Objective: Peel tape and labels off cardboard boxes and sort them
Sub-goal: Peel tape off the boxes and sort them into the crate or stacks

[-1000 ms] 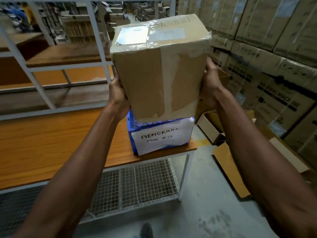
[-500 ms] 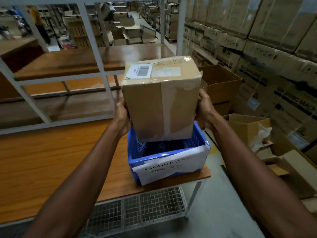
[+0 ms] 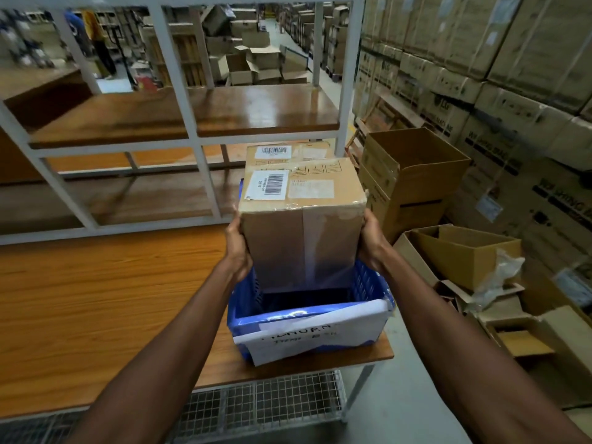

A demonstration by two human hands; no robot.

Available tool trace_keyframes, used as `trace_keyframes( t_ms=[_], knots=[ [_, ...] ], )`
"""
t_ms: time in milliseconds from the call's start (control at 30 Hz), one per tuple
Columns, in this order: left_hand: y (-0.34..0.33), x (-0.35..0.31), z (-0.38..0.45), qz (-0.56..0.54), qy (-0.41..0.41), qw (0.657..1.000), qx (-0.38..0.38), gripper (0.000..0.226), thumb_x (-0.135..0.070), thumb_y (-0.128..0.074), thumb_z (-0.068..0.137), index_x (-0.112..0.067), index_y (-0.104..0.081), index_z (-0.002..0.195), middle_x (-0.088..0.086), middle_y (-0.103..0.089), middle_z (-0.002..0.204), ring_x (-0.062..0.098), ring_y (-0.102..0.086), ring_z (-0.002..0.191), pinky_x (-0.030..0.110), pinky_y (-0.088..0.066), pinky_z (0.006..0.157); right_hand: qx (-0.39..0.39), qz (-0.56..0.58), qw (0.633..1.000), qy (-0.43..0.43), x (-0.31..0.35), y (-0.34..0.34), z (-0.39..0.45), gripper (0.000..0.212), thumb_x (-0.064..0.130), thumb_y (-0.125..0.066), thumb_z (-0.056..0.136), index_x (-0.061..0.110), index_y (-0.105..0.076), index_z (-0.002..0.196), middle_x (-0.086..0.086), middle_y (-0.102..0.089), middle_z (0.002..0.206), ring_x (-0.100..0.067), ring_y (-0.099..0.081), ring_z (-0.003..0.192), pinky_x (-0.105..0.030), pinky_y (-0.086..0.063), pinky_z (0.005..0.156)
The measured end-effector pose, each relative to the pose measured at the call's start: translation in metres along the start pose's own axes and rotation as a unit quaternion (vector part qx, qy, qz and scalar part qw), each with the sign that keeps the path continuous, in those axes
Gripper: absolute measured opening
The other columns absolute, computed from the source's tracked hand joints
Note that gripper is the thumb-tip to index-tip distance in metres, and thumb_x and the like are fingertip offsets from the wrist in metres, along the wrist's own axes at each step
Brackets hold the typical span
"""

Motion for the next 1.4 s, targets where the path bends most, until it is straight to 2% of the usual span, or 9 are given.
trace_keyframes(
  t_ms=[133, 333, 467, 700, 900, 1000, 1200, 1300, 1400],
  knots=[
    [-0.002, -0.001, 0.003, -0.003, -0.014, 1.000, -0.001, 0.065, -0.063, -0.027, 0.105, -0.019, -0.067, 0.130, 0.016, -0.073, 0.122, 0.030, -0.071, 0.112, 0.042, -0.062, 0.087, 0.004, -0.009, 1.000, -0.016, -0.006, -0.001, 0.009, 0.066, 0.055, -0.021, 0.107, 0.015, -0.069, 0.129, -0.013, -0.075, 0.120, -0.032, -0.067, 0.120, -0.057, -0.045, 0.113],
    [0.008, 0.000, 0.012, 0.026, -0.008, 1.000, 0.016, 0.075, -0.068, -0.029, 0.102, -0.013, -0.062, 0.140, 0.018, -0.070, 0.129, 0.034, -0.067, 0.121, 0.057, -0.047, 0.110, 0.018, -0.037, 0.998, -0.042, -0.020, 0.003, 0.015, 0.061, 0.058, -0.022, 0.105, 0.025, -0.071, 0.121, -0.009, -0.077, 0.116, -0.032, -0.065, 0.120, -0.060, -0.045, 0.111],
    [0.005, -0.004, 0.013, 0.040, -0.020, 0.998, 0.044, 0.072, -0.067, -0.031, 0.102, -0.015, -0.061, 0.141, 0.016, -0.070, 0.130, 0.033, -0.067, 0.121, 0.054, -0.048, 0.108, 0.038, -0.021, 0.999, -0.023, -0.014, 0.001, 0.016, 0.061, 0.056, -0.022, 0.107, 0.026, -0.070, 0.127, -0.008, -0.076, 0.119, -0.029, -0.067, 0.119, -0.056, -0.049, 0.108],
    [-0.001, -0.008, 0.008, 0.014, -0.022, 0.999, 0.047, 0.042, -0.045, -0.041, 0.106, -0.019, -0.068, 0.124, 0.014, -0.075, 0.120, 0.030, -0.072, 0.110, 0.044, -0.056, 0.095, 0.016, -0.012, 1.000, 0.000, -0.006, -0.004, 0.025, 0.063, 0.060, -0.020, 0.108, 0.026, -0.066, 0.133, -0.006, -0.077, 0.118, -0.026, -0.069, 0.115, -0.050, -0.053, 0.104],
    [-0.003, -0.006, 0.017, 0.013, -0.020, 0.999, 0.031, 0.045, -0.045, -0.043, 0.106, -0.015, -0.068, 0.126, 0.016, -0.075, 0.118, 0.028, -0.073, 0.102, 0.038, -0.061, 0.081, -0.017, 0.004, 1.000, -0.006, -0.004, -0.008, 0.033, 0.059, 0.056, -0.020, 0.109, 0.027, -0.071, 0.116, -0.007, -0.077, 0.110, -0.023, -0.069, 0.109, -0.038, -0.056, 0.088],
    [-0.001, -0.004, 0.018, 0.010, -0.023, 0.999, 0.022, 0.047, -0.045, -0.044, 0.105, -0.012, -0.067, 0.130, 0.018, -0.074, 0.120, 0.030, -0.072, 0.103, 0.040, -0.060, 0.084, -0.037, 0.001, 0.999, -0.001, -0.006, -0.008, 0.036, 0.059, 0.055, -0.019, 0.110, 0.028, -0.071, 0.115, -0.007, -0.074, 0.114, -0.023, -0.067, 0.110, -0.037, -0.053, 0.089],
    [0.002, 0.003, 0.014, 0.007, -0.031, 0.999, 0.021, 0.043, -0.046, -0.043, 0.106, -0.018, -0.067, 0.128, 0.017, -0.074, 0.121, 0.032, -0.071, 0.109, 0.048, -0.054, 0.096, -0.064, 0.004, 0.998, 0.003, -0.021, -0.006, 0.035, 0.062, 0.052, -0.021, 0.109, 0.019, -0.067, 0.134, -0.008, -0.072, 0.120, -0.024, -0.064, 0.115, -0.038, -0.050, 0.098],
    [0.002, 0.001, 0.011, 0.004, -0.027, 1.000, 0.014, 0.041, -0.046, -0.043, 0.106, -0.019, -0.069, 0.122, 0.015, -0.075, 0.118, 0.030, -0.072, 0.105, 0.048, -0.054, 0.097, -0.056, 0.004, 0.998, 0.007, -0.019, -0.007, 0.034, 0.060, 0.051, -0.020, 0.110, 0.020, -0.067, 0.130, -0.008, -0.073, 0.118, -0.022, -0.065, 0.111, -0.035, -0.053, 0.090],
    [0.002, -0.003, 0.009, 0.014, -0.015, 1.000, 0.014, 0.045, -0.049, -0.043, 0.105, -0.018, -0.071, 0.122, 0.016, -0.075, 0.119, 0.033, -0.070, 0.109, 0.048, -0.054, 0.097, -0.039, -0.007, 0.999, 0.009, -0.012, -0.012, 0.029, 0.055, 0.047, -0.018, 0.112, 0.027, -0.068, 0.115, -0.003, -0.073, 0.108, -0.019, -0.066, 0.104, -0.034, -0.053, 0.085]
  ],
)
Point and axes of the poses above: each hand's wrist, its own z-axis towards the middle knuckle, its own y-axis out of the back of the hand, x = y × z, the point moved 6 cm from there along z, towards the middle knuckle
